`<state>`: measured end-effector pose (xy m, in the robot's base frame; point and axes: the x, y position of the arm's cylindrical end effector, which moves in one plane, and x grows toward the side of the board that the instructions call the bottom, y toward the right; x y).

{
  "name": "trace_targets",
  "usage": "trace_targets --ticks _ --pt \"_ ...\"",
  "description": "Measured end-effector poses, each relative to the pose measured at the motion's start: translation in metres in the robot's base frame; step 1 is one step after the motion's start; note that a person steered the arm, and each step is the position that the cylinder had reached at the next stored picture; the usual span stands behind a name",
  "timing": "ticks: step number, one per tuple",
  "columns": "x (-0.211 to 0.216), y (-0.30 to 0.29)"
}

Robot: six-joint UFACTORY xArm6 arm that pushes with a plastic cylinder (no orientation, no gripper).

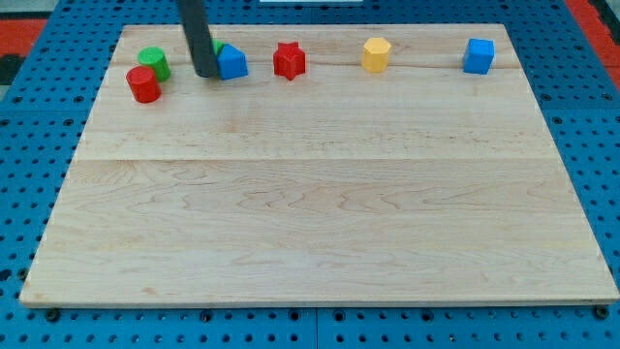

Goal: Add green blocks and blue triangle in a horizontal line with other blocks

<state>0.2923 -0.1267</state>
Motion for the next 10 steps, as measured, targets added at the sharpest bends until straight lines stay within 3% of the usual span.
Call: trace_targets --ticks 3,7,8,10 --pt "0.005 0.047" --pt "0.042 -0.112" --pt "0.016 -0.105" --pt "0.006 -0.096"
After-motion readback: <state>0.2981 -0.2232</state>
